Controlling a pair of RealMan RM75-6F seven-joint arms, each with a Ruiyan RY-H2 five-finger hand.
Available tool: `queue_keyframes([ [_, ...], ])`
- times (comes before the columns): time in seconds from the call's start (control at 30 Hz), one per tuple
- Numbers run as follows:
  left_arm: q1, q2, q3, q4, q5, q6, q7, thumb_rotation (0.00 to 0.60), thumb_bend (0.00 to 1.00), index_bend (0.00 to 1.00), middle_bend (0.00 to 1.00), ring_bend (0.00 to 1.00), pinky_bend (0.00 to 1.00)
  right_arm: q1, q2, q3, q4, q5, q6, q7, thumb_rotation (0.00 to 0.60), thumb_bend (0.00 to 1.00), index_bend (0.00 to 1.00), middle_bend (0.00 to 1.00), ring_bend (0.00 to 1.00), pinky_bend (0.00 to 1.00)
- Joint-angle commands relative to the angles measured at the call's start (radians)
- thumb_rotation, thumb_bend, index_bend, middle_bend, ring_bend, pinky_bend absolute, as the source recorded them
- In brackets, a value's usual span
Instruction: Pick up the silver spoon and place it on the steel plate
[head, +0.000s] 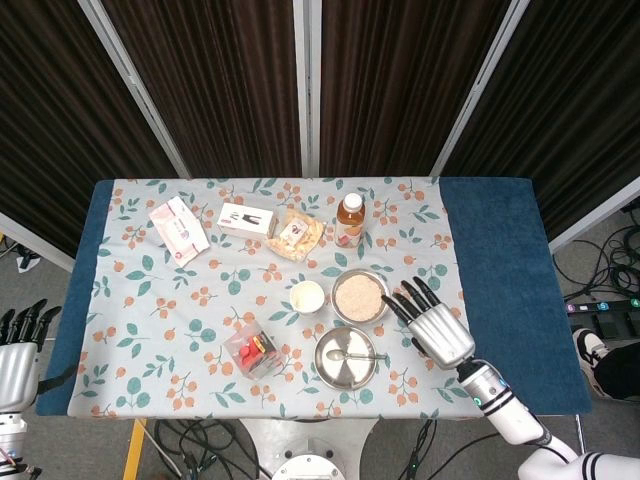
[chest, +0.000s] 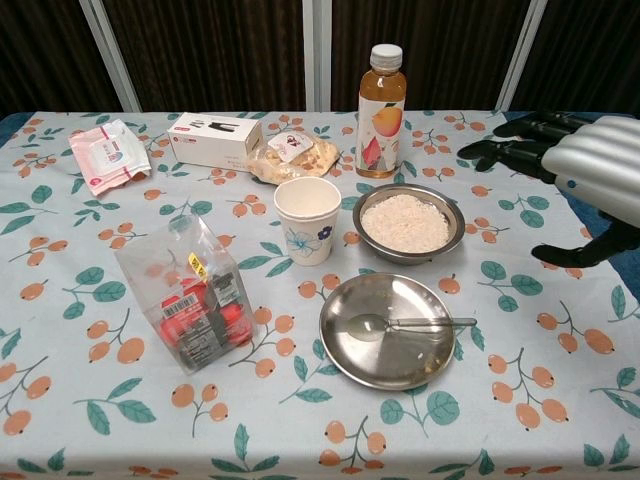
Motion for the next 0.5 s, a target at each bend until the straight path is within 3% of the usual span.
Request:
queue_keyframes([
  [0.03,0.002,0.004,-0.001,-0.004,0.004,0.011,0.002,0.600,0.07,0.21,0.18,0.13,0.05,-0.029,0.024,0.011,-0.009,0.007,0.032,0.011,0.600,0.15,0.03,0.15,0.00,0.00],
  [0.3,0.004,0.013,0.003,-0.026,0.016,0.017,0.003,0.600,0.07,0.21,0.18,0.13,0.05,-0.158,0.188,0.019,-0.074,0.070,0.146,0.143,0.600,0.23,0.06,0.21,0.06,0.03],
  [0.5,-0.006,0.019,0.006,-0.043,0.030,0.010,0.003,0.600,0.07,0.21,0.18,0.13,0.05,-0.272,0.244,0.007,-0.065,0.067,0.248,0.339,0.600,0.24,0.07,0.18,0.00,0.00],
])
